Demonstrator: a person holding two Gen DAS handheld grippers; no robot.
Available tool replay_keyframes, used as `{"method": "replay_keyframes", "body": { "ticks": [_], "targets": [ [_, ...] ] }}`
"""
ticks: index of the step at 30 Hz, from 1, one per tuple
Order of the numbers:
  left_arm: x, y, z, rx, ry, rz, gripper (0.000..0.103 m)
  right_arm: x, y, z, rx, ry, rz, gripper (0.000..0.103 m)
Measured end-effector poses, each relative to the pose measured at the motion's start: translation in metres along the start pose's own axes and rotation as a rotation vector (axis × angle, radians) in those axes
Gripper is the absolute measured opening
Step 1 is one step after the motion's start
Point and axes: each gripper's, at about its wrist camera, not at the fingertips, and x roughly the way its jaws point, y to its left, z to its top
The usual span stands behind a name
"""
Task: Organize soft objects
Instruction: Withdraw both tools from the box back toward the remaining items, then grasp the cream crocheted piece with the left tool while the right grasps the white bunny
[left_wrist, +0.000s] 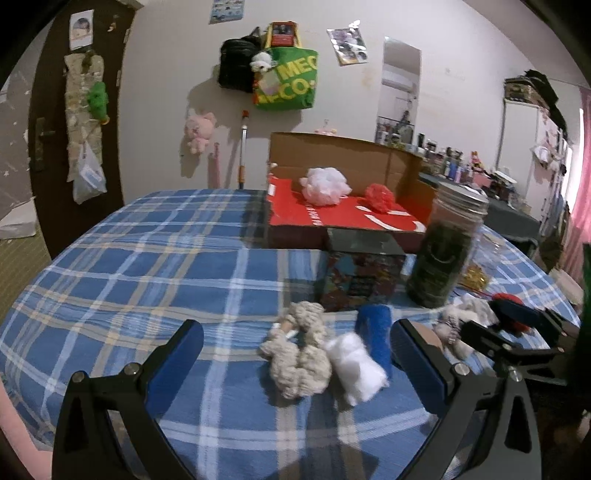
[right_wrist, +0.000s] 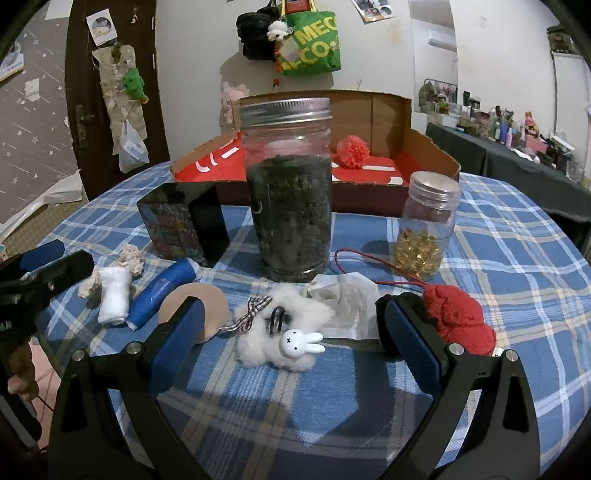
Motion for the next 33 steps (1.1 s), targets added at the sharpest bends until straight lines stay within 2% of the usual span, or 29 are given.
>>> {"method": "replay_keyframes", "body": {
  "ticks": [8,11,15,18,23,27,31,33],
  "targets": [
    [0.003,0.015,0.005,-0.001,0.017,0.010,0.103,0.004,0.003,0.000,-0.020,0.018,0.018,0.100],
    [0.004,0.028,0.005,0.026,0.062,0.003,0.103,0.005,0.003,0.000,-0.018,0.021,0.021,0.100],
    [0.008,0.037,0.002,0.079,0.138,-0.044,0.102,0.007,0.001,0.001,0.000,0.033,0.038,0.100],
    [0.016,0.037,0.000,0.096,0.162,-0.049,0.102,0.008,0.000,0.002,0.001,0.039,0.044,0.100],
    [0.033,0.030,0.005,0.118,0.192,-0.101,0.099,0.009,0.003,0.002,-0.021,0.046,0.038,0.100],
    [0.047,0.022,0.007,0.146,0.211,-0.097,0.095,0.009,0.005,0.001,-0.037,0.052,0.038,0.099],
    [0.057,0.022,0.008,0.133,0.229,-0.109,0.090,0.011,0.008,-0.001,-0.060,0.062,0.038,0.082],
    [0.059,0.023,0.009,0.124,0.230,-0.115,0.089,0.013,0.010,-0.003,-0.071,0.076,0.036,0.080]
  ]
}}
